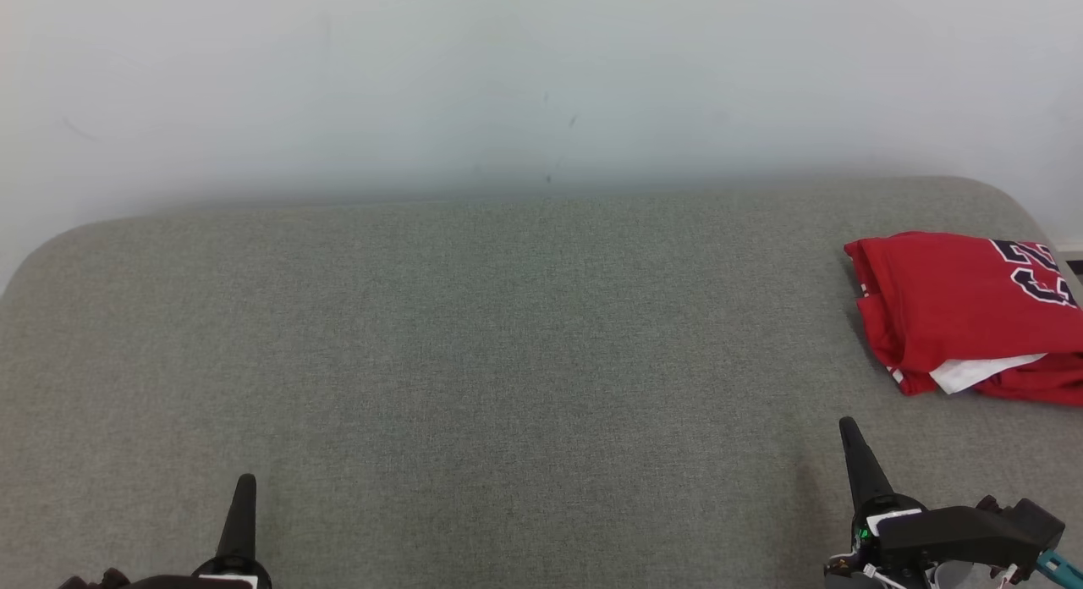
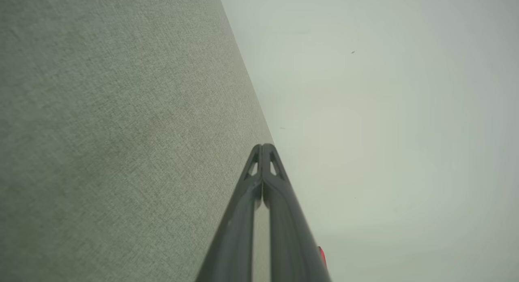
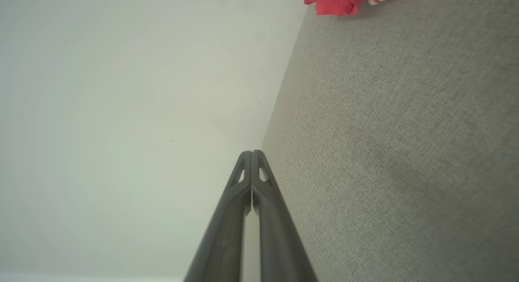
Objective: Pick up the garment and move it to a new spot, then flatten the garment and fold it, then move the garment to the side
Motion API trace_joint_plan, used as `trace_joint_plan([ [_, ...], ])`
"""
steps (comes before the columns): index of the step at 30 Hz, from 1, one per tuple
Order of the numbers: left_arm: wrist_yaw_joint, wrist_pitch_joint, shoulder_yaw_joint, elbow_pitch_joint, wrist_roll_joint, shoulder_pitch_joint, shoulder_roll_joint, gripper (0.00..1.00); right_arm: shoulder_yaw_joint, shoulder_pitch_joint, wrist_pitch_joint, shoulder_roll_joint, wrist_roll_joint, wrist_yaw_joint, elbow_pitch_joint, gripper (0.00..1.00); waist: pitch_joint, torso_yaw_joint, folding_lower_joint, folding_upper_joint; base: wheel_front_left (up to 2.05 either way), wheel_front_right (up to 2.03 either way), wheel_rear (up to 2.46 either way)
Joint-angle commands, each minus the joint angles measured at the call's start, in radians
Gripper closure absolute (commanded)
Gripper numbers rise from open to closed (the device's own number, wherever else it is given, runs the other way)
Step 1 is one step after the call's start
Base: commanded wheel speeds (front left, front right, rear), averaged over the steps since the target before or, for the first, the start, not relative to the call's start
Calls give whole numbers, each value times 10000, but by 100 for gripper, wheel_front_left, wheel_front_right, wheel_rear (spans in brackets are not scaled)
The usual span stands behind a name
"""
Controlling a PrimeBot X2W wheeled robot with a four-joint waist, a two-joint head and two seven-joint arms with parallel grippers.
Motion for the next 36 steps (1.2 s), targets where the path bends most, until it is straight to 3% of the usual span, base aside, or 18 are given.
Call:
trace_joint_plan([
  [1, -56, 86, 49, -30, -362, -230, 17, 100, -14, -144, 66, 0, 375, 6, -73, 100, 1, 4, -1, 0, 0, 0, 0],
  [36, -236, 757, 224, 145, -2865, -594, 16, 100, -27, -310, 611, 3, 3144, 7, -29, 100, 14, 53, -1, 0, 0, 0, 0],
])
